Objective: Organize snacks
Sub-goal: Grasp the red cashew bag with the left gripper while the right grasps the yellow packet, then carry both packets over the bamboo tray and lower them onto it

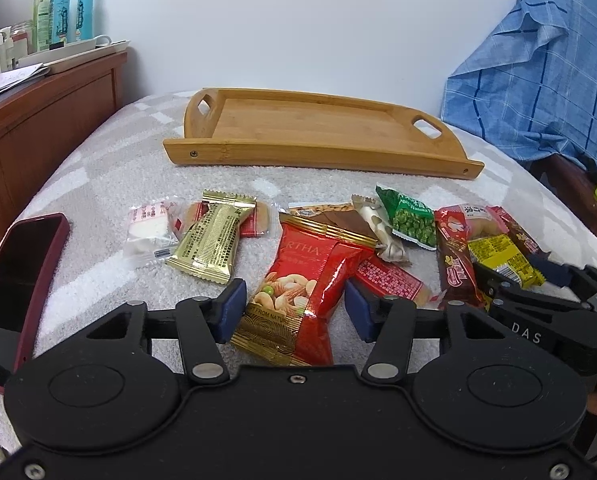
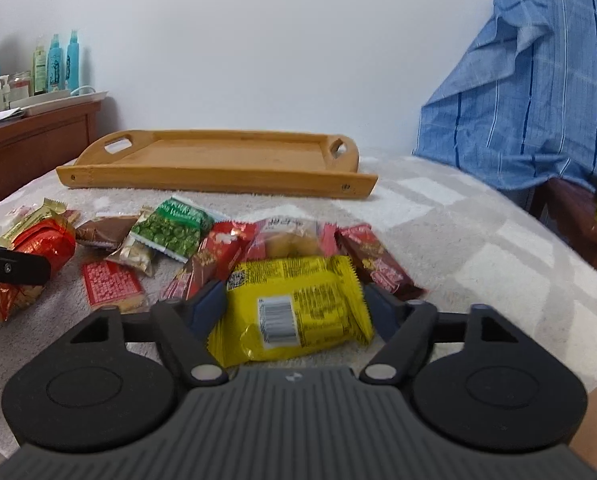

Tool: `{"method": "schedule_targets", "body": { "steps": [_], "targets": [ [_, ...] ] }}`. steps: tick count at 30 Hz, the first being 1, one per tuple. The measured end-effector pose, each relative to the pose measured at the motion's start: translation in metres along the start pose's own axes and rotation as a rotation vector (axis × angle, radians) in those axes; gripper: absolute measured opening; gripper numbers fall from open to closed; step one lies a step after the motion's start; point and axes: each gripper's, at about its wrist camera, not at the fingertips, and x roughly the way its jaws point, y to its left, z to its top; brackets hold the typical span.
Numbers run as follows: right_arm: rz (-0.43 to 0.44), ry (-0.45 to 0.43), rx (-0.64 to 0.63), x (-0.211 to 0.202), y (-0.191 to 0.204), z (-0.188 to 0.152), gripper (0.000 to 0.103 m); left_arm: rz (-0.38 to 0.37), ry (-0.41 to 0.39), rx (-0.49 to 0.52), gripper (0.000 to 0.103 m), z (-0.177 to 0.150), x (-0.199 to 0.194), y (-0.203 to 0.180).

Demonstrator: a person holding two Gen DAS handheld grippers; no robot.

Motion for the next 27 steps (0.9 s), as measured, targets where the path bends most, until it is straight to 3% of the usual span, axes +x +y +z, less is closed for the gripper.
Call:
{"method": "schedule_targets", "body": {
  "steps": [11,19,27],
  "targets": [
    [0.039,-0.022,0.012,-0.022,-0.001,-0.001,0.055,0.001,-0.05,-0.013,0.048,0.01,-0.021,-0.006],
    [-0.04,-0.042,0.083,-0.038,-0.014,0.012,0.056,0.043,-0.05,-0.074,0.048,0.023,-0.025,-0.002],
    [0.005,-0.113,0.154,-0.039,-0.027,0.043,0.056,0.013,-0.064,-0.138,0.048,0.044,-0.021,0.001]
  ]
}}
